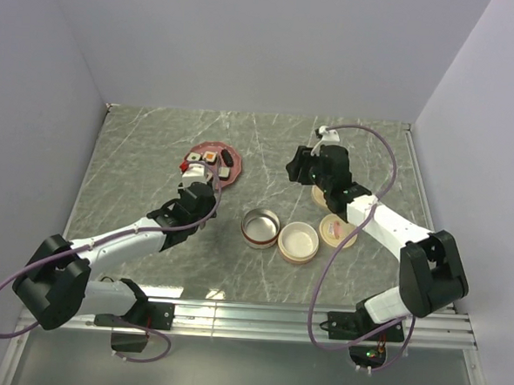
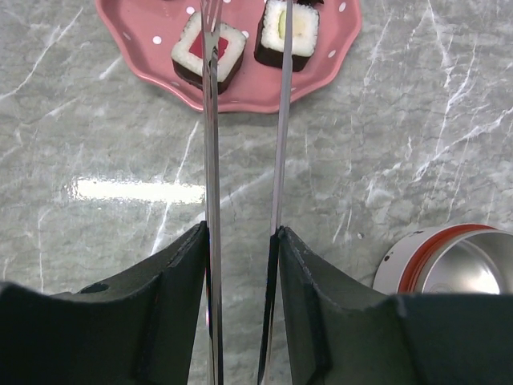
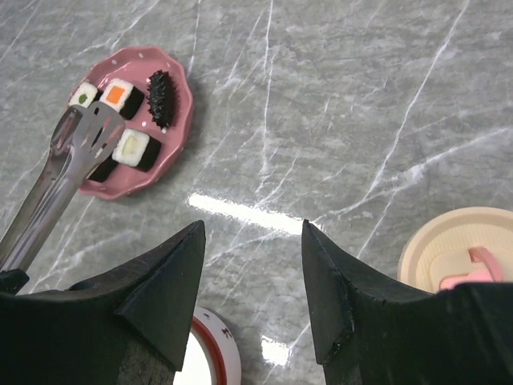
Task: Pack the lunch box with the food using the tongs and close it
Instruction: Pick up the food using the clamp
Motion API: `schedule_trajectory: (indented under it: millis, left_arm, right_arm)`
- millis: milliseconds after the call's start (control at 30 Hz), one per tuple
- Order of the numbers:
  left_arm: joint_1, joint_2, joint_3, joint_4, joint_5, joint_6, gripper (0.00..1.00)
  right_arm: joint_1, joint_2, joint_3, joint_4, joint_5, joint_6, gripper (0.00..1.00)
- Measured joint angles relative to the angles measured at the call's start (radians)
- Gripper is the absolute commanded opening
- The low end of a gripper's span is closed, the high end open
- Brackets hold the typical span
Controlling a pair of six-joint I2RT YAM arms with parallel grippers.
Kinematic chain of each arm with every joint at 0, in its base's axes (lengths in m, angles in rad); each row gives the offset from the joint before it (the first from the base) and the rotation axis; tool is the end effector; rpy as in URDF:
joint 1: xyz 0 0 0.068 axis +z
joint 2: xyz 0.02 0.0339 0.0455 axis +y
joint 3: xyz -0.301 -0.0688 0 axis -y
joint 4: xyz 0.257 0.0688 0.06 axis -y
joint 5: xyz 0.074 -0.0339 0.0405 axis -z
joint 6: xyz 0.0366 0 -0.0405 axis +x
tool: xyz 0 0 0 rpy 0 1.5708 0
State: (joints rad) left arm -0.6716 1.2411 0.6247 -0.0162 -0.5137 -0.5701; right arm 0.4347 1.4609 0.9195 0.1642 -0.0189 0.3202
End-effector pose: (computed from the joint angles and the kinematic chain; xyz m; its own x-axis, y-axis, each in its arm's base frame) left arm 0.2087 -0.1429 0.2361 -0.5147 -0.1914 -0.8358 -0.0548 0.9801 -0.1907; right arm 0.3090 0.1442 0.2909 -0.4546 0.1359 -0.8803 -0.3096 0.9025 0.2992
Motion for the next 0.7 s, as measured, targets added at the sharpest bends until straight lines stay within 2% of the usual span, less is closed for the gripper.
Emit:
schedule_trajectory:
  millis: [700]
  left_arm:
    - [-0.001, -0.015, 0.000, 0.052, 0.079, 0.016, 0.47]
  right_arm:
    - [0.000, -0.068, -0.046, 0.006, 0.000, 0.001, 0.59]
